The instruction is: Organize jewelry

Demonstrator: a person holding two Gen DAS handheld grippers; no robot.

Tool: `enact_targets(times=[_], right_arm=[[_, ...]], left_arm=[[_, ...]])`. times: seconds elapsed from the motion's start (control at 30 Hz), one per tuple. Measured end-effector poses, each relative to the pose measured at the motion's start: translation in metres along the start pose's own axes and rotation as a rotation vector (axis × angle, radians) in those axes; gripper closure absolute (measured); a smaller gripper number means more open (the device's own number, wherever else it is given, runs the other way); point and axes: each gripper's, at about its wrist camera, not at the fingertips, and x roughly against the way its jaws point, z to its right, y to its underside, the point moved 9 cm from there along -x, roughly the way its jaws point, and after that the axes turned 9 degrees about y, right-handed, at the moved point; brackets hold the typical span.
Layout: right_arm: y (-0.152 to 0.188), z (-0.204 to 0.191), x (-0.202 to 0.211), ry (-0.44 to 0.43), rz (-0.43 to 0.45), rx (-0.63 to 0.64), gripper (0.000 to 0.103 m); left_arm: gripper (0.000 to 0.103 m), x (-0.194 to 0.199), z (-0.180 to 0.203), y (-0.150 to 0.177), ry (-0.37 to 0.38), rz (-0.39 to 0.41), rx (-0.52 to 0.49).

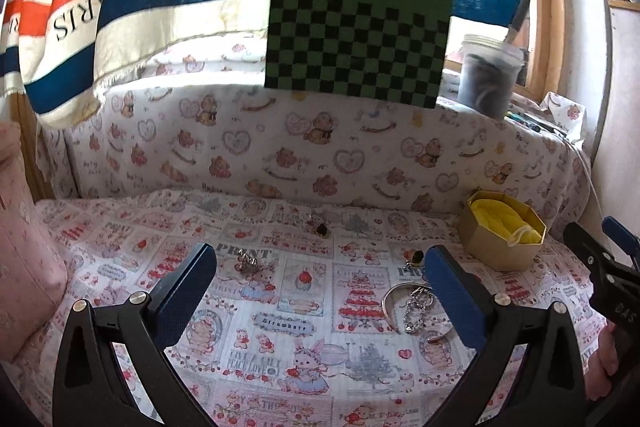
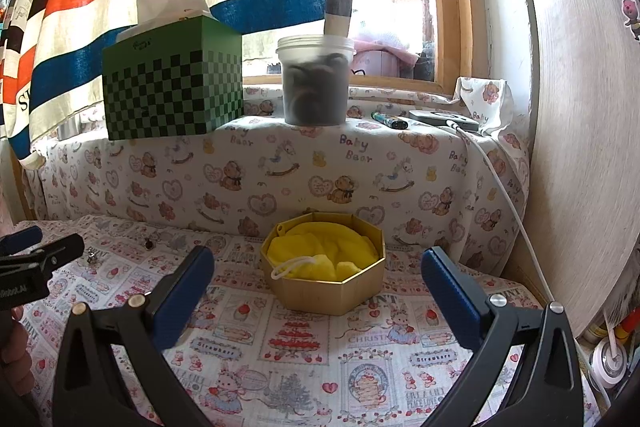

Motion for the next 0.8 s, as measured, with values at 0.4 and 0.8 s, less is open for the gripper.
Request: enact_targets(times=[0.4, 0.8], right_arm=[[0.0, 0.001, -0.001, -0.001, -0.002, -0.002, 0.0], [-0.005, 0.029, 0.007, 0.131, 0.054, -0.079, 0.0]], left_arm=[[0.0, 0.02, 0.029, -0.009, 0.02, 0.109, -0.14], [0.019, 0.003, 0.027, -0.006, 0.164, -0.052, -0.062]])
